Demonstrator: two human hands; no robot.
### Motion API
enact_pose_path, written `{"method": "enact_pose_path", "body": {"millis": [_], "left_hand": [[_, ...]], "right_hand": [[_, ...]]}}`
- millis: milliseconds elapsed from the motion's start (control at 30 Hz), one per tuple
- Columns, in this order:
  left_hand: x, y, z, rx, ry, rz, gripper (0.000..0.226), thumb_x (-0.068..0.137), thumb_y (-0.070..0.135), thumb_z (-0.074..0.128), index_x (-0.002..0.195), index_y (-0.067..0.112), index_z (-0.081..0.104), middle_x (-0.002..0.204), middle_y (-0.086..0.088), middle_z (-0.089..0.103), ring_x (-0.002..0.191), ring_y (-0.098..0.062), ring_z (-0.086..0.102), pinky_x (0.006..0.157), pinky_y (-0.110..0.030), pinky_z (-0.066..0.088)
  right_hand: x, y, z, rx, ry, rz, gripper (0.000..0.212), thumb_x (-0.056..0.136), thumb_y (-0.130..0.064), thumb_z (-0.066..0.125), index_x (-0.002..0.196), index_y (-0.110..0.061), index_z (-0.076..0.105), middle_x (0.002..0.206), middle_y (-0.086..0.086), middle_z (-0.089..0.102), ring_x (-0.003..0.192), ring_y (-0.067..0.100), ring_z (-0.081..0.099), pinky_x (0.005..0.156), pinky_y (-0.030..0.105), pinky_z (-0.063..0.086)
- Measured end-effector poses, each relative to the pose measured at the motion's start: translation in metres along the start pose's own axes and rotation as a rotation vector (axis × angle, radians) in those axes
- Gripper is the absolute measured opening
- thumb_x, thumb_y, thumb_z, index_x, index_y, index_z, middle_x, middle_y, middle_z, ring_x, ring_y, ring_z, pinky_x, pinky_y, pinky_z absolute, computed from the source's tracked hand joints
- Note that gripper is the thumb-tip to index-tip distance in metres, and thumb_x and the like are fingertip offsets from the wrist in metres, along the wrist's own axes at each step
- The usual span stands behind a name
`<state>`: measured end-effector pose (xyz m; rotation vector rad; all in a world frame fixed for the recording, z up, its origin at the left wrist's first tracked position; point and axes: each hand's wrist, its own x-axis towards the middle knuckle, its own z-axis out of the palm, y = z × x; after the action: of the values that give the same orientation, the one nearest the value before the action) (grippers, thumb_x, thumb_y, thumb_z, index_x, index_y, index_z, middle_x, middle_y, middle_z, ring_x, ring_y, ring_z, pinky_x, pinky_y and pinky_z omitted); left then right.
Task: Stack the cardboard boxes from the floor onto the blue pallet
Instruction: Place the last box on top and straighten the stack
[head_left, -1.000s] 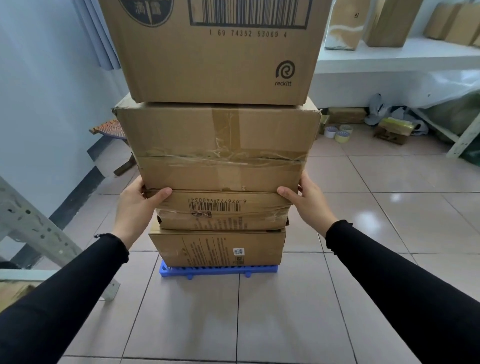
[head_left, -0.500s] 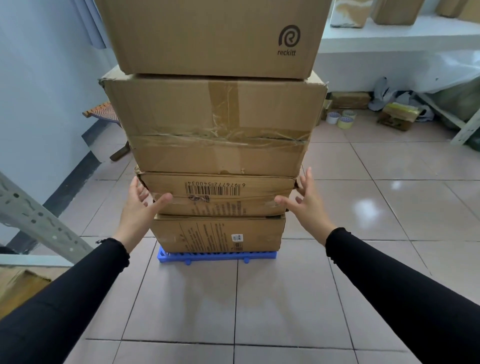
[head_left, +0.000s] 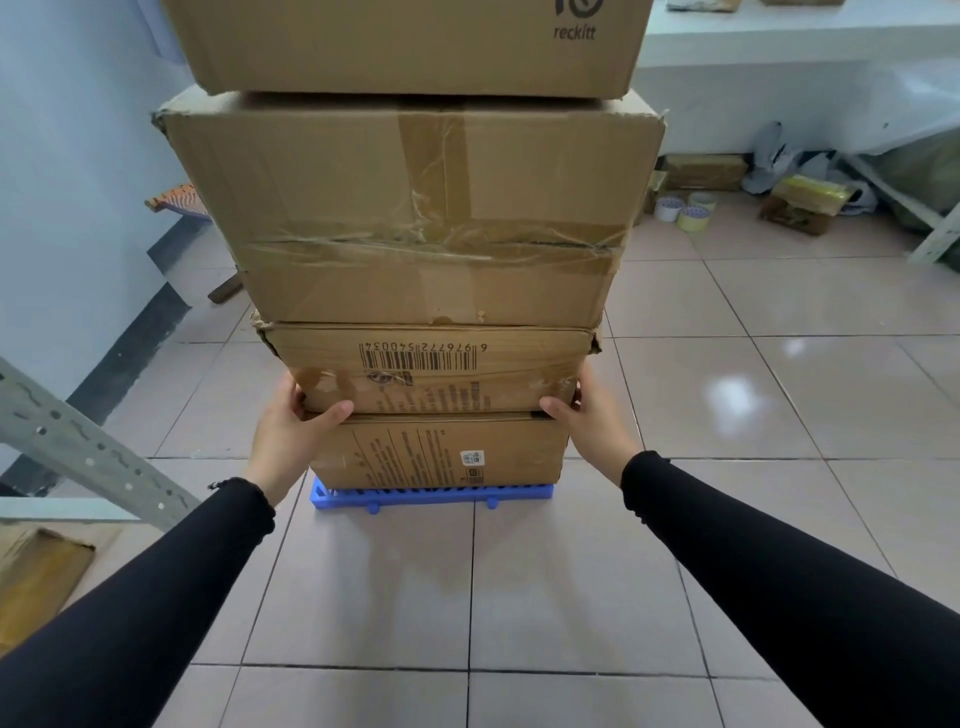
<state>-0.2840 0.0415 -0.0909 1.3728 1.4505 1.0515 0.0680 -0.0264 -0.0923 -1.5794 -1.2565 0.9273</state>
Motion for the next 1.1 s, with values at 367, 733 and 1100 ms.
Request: {"method": "enact_pose_path", "body": {"millis": [367,733,1100], "left_hand": [[-0.002,-0.006,0.004,-0.024,0.056,0.01,0.045,0.09,0.016,0.078,0.13,0.024,0.059,0.12,0.004,0.073,0.111,-0.013,0.069,0.092,-0.034,0.057],[-0.005,-0.001,0.006,0.087,0.037,-0.011,0.047,0.095,0.022,0.071,0.138,0.023,0.051,0.123,0.007,0.069,0.115,-0.015,0.065,0.098,-0.041,0.055],[-0.059,0.031,0.009,0.359,-0.008,0.043,0.052,0.096,0.005,0.063,0.138,0.029,0.044,0.123,0.01,0.056,0.112,-0.015,0.055,0.086,-0.031,0.049]], "right_hand": [[-0.003,0.003,0.005,-0.039,0.04,-0.006,0.051,0.098,-0.016,0.062,0.145,-0.026,0.046,0.13,-0.009,0.065,0.116,0.004,0.06,0.088,0.017,0.048],[-0.008,-0.003,0.001,-0.096,0.017,0.02,0.05,0.099,-0.016,0.061,0.145,-0.027,0.046,0.128,-0.011,0.065,0.114,0.004,0.06,0.082,0.013,0.045],[-0.023,-0.018,-0.026,-0.35,-0.097,-0.019,0.056,0.102,-0.018,0.057,0.154,-0.025,0.036,0.147,-0.002,0.055,0.135,0.021,0.052,0.094,0.025,0.038]]}}
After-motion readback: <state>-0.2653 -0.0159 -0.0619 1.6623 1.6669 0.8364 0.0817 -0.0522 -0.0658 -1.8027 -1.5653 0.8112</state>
